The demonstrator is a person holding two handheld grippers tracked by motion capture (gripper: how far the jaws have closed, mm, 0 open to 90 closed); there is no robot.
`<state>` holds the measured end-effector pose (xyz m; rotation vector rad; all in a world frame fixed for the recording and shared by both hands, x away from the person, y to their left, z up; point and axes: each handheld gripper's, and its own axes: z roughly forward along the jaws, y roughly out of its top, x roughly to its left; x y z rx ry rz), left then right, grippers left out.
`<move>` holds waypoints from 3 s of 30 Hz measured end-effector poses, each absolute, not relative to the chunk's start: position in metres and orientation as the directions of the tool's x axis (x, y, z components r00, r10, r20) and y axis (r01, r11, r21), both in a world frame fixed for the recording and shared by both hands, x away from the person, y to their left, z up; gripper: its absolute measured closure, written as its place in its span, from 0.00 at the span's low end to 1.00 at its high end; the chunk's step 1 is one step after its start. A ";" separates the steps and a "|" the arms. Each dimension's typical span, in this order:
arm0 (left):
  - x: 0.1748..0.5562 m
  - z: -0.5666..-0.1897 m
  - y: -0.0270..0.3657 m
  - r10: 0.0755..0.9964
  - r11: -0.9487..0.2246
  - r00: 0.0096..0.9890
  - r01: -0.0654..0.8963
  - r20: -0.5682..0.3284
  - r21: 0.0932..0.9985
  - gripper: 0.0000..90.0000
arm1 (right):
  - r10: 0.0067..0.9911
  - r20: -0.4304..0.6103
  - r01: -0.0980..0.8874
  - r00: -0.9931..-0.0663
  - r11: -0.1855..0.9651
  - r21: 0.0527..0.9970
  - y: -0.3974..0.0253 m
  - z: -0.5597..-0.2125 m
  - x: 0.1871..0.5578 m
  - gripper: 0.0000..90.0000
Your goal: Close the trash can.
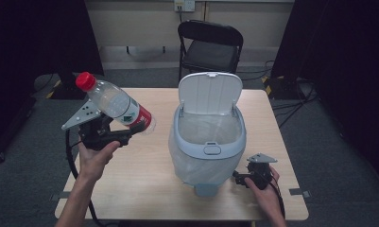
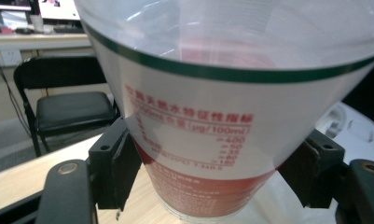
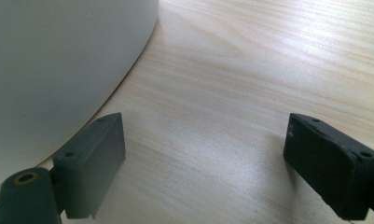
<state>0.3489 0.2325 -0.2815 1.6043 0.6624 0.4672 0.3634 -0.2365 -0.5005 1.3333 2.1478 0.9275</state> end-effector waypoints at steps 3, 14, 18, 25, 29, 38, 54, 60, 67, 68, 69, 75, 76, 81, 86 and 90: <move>0.348 -0.272 0.229 0.647 -0.054 0.760 0.128 -0.063 0.990 0.31 | 0.900 -0.022 0.601 -0.435 0.309 0.737 -0.236 -0.501 0.363 0.13; 0.353 -0.239 0.192 0.577 -0.029 0.816 0.072 -0.042 0.997 0.31 | 0.900 -0.022 0.601 -0.435 0.309 0.737 -0.237 -0.500 0.363 0.13; 0.360 -0.232 0.178 0.534 -0.014 0.844 0.071 -0.053 0.997 0.31 | 0.900 -0.022 0.601 -0.435 0.309 0.737 -0.237 -0.501 0.363 0.13; 0.376 -0.228 0.138 0.440 -0.051 0.894 0.123 -0.088 0.991 0.30 | 0.900 -0.022 0.601 -0.436 0.310 0.737 -0.237 -0.500 0.364 0.13; 0.379 -0.227 0.125 0.410 -0.059 0.907 0.127 -0.092 0.990 0.30 | 0.899 -0.023 0.600 -0.436 0.310 0.737 -0.237 -0.500 0.364 0.13; 0.386 -0.226 0.110 0.388 -0.105 0.919 0.125 -0.075 0.987 0.28 | 0.899 -0.023 0.601 -0.436 0.310 0.737 -0.237 -0.500 0.364 0.13; 0.392 -0.231 0.124 0.424 -0.087 0.902 0.133 -0.084 0.987 0.29 | 0.898 -0.023 0.600 -0.440 0.313 0.737 -0.237 -0.500 0.364 0.13; 0.398 -0.234 0.139 0.446 -0.077 0.890 0.141 -0.092 0.987 0.32 | 0.897 -0.022 0.600 -0.441 0.313 0.736 -0.237 -0.500 0.364 0.13; 0.407 -0.234 0.157 0.482 -0.075 0.871 0.149 -0.095 0.986 0.32 | 0.898 -0.023 0.599 -0.440 0.313 0.737 -0.237 -0.501 0.364 0.13; 0.407 -0.234 0.157 0.482 -0.075 0.871 0.149 -0.095 0.986 0.32 | 0.898 -0.023 0.599 -0.440 0.313 0.737 -0.237 -0.501 0.364 0.13; 0.410 -0.234 0.162 0.497 -0.069 0.862 0.151 -0.097 0.986 0.33 | 0.898 -0.024 0.599 -0.439 0.312 0.737 -0.237 -0.501 0.364 0.13; 0.412 -0.240 0.173 0.507 -0.064 0.855 0.164 -0.109 0.984 0.39 | 0.899 -0.024 0.599 -0.438 0.312 0.738 -0.237 -0.501 0.364 0.13; 0.412 -0.240 0.173 0.507 -0.064 0.855 0.164 -0.109 0.984 0.40 | 0.899 -0.024 0.599 -0.438 0.312 0.738 -0.237 -0.501 0.364 0.13; 0.421 -0.245 0.182 0.544 -0.064 0.831 0.183 -0.120 0.981 0.43 | 0.898 -0.023 0.600 -0.438 0.311 0.737 -0.237 -0.501 0.364 0.13; 0.427 -0.243 0.185 0.559 -0.002 0.813 0.195 -0.161 0.981 0.44 | 0.898 -0.023 0.599 -0.440 0.312 0.737 -0.237 -0.501 0.364 0.13; 0.436 -0.236 0.181 0.570 0.011 0.804 0.198 -0.169 0.980 0.44 | 0.898 -0.022 0.600 -0.440 0.312 0.737 -0.237 -0.501 0.364 0.13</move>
